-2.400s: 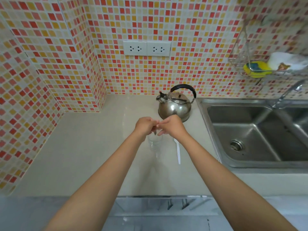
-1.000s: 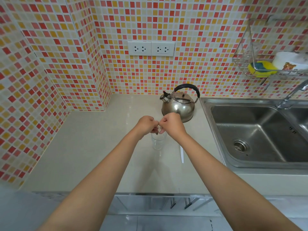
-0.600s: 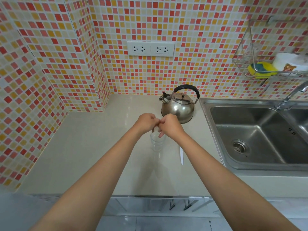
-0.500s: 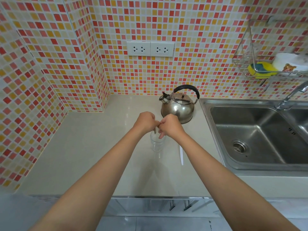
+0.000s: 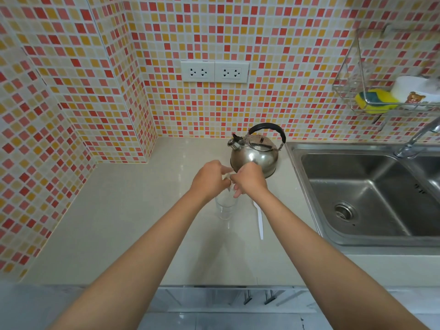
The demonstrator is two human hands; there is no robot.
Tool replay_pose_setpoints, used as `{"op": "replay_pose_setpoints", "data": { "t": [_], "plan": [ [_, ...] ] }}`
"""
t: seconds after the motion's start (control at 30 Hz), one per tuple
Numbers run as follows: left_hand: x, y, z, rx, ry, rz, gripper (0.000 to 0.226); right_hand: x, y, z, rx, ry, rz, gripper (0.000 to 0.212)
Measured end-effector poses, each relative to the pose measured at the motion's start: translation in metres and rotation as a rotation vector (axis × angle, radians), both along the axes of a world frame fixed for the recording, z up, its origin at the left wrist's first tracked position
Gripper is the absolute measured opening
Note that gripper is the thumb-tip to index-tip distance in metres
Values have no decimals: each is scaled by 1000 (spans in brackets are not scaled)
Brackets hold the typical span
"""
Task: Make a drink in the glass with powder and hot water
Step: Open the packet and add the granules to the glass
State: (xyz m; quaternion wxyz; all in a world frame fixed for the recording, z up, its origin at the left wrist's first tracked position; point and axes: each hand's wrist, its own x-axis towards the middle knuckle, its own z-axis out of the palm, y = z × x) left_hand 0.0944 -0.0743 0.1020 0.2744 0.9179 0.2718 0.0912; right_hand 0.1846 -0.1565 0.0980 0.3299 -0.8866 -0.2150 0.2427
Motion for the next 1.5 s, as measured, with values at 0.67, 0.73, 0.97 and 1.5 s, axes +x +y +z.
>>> {"op": "replay_pose_setpoints", "data": {
  "t": [0.67, 0.73, 0.97, 1.5],
  "plan": [
    [-14, -1, -36, -40, -300, -136, 56, 17, 1, -3, 0, 214, 65, 28],
    [-14, -1, -36, -28, -337, -112, 56, 18, 2, -1, 17, 218, 48, 27],
    [-13, -2, -32, -123, -408, -58, 45, 16, 1, 9, 15, 172, 25, 16],
    [-17, 25, -46, -183, -348, 22, 48, 34, -77, -89, -268, 90, -244, 29]
  ]
}}
